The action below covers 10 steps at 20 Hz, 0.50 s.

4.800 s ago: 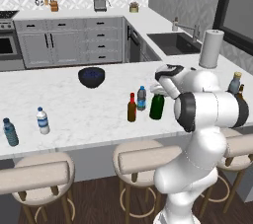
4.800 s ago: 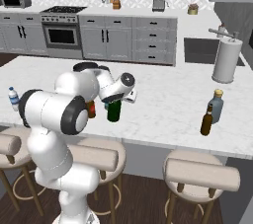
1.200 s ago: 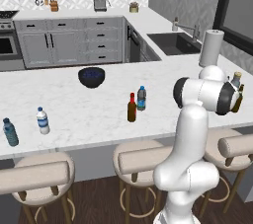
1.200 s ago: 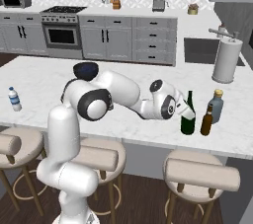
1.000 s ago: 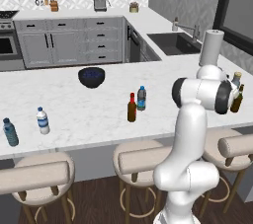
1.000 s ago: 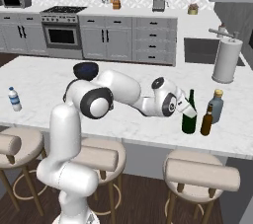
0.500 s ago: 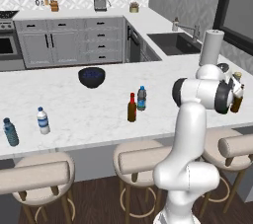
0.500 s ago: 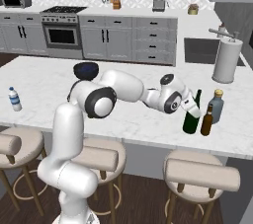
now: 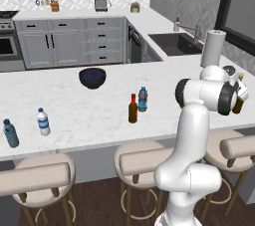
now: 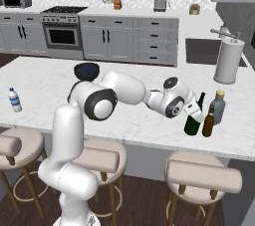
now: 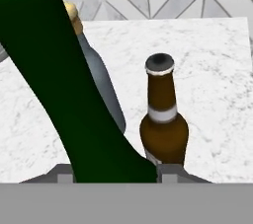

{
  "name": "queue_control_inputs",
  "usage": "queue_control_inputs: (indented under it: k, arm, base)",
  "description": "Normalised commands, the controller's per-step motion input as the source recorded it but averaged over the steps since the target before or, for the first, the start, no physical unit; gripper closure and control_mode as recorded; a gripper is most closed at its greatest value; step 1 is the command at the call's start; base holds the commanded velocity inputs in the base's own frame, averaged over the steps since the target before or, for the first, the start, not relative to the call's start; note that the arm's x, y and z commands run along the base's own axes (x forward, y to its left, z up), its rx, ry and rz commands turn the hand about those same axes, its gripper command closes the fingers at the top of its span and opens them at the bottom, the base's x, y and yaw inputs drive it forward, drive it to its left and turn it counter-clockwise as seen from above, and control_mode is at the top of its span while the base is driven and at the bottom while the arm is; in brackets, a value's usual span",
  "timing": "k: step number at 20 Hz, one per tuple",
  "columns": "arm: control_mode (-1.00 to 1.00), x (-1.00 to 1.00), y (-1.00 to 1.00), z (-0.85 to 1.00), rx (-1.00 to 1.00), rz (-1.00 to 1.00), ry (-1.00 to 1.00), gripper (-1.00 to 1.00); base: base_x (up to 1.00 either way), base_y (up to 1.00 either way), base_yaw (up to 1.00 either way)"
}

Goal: Move the plastic bottles in the middle to the plastics group, and the glass bottles in the middle to the glass group.

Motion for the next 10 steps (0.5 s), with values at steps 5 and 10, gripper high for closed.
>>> queue_control_inputs:
  k: [5, 10]
  arm:
    - [-1.00, -0.07, 0.23, -0.43, 0.00, -0.04, 0.00, 1.00]
    - [-1.00, -0.08, 0.28, -0.42, 0.00, -0.06, 0.01, 1.00]
  base:
    - [0.00, 0.00, 0.00]
    - [0.00, 0.00, 0.00]
